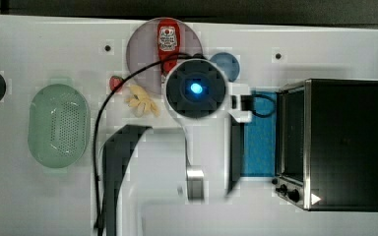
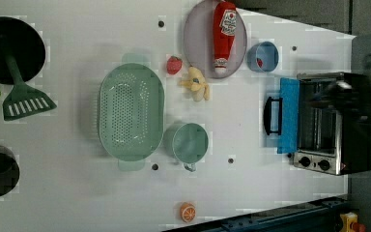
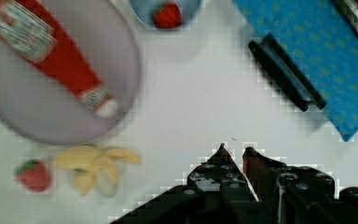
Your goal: Flap open oven.
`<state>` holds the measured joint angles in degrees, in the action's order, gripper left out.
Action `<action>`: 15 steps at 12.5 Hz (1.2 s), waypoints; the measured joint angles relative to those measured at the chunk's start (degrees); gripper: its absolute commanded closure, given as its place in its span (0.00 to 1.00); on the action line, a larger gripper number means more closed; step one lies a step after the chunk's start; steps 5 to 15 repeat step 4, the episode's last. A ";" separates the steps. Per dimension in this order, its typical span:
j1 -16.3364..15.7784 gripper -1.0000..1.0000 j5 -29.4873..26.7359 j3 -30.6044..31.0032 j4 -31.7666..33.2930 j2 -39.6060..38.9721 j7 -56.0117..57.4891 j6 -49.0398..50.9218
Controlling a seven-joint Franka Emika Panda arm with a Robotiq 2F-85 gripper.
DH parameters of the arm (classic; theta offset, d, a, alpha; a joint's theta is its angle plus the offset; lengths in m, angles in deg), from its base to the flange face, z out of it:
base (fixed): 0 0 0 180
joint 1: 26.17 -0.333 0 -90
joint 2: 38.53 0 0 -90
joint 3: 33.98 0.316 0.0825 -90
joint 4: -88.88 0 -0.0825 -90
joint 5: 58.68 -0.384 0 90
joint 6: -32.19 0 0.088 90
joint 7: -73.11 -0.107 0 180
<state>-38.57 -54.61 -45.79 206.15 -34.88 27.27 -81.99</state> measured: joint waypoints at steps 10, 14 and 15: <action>0.52 0.83 0.44 -0.93 -8.06 8.35 -0.21 10.35; 0.52 0.83 0.44 -0.93 -8.06 8.35 -0.21 10.35; 0.52 0.83 0.44 -0.93 -8.06 8.35 -0.21 10.35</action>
